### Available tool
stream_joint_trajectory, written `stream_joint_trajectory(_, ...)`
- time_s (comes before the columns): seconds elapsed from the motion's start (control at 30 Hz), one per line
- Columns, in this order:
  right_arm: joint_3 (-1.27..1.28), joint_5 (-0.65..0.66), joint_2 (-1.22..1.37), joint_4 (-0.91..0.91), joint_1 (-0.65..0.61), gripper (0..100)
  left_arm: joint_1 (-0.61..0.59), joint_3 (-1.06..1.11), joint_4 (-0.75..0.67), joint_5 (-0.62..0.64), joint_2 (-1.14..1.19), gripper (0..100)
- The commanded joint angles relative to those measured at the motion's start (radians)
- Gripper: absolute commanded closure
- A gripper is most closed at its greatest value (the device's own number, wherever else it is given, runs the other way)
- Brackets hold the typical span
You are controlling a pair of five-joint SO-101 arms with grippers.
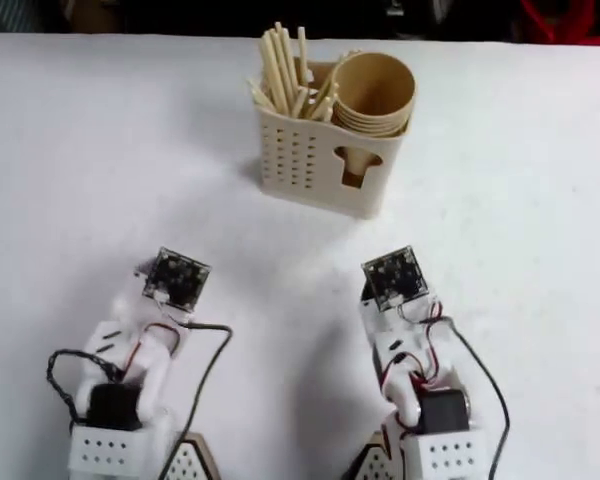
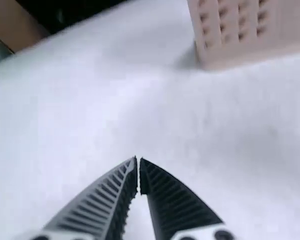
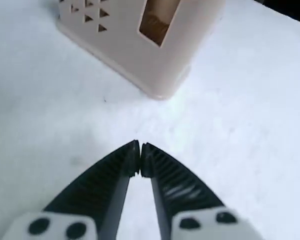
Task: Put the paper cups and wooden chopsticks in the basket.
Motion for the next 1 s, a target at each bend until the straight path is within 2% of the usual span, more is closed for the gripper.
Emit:
stream_joint_trajectory(0.0, 0.017, 0.011, -0.013, 0.030, -0.010, 98.1, -0.007, -0.005, 0.146, -0.008, -0.008, 97)
stream_joint_trajectory(0.13, 0.017, 0.008, -0.013, 0.117, -0.018, 98.1, -0.007, -0.005, 0.226, -0.008, -0.008, 97)
stream_joint_trajectory(0.4, 0.017, 0.014, -0.013, 0.464, -0.008, 98.1, -0.007, -0.005, 0.427, -0.008, -0.008, 97)
stream_joint_trajectory(0.97, 0.017, 0.014, -0.013, 0.461, -0.013, 98.1, -0.004, -0.005, 0.431, -0.008, -0.008, 97)
